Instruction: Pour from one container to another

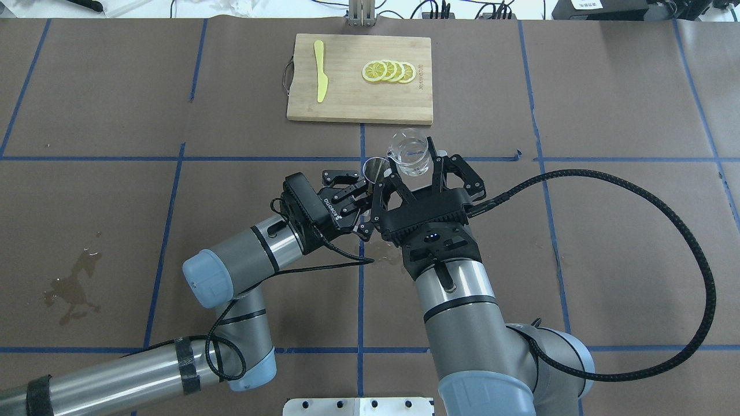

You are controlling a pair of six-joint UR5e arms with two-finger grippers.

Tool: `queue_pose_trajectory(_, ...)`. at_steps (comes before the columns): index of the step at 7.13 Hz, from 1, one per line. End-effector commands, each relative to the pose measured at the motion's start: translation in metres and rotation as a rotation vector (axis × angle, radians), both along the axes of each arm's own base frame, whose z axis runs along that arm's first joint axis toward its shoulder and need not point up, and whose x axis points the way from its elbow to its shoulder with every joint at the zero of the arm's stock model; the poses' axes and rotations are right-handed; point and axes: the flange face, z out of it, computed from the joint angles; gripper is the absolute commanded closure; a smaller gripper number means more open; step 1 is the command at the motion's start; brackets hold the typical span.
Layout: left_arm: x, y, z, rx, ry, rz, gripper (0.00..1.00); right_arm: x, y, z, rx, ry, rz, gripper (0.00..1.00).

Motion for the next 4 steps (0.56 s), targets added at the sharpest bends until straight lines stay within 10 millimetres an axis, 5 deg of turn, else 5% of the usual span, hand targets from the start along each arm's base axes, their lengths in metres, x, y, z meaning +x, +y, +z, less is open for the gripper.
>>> queue_pose_trajectory(1, 0.0040, 0.0053, -0.0001, -0.002, 0.002, 0.006, 1.00, -0.0017, -0.0017, -0.0018, -0.002, 0.047, 0.001, 1.00)
queue_pose_trajectory(4, 0.0053, 0.0078, -0.0027, -0.002, 0.007, 0.008, 1.00, -0.0063, -0.0038, -0.0009, -0.010, 0.105, 0.004, 1.00)
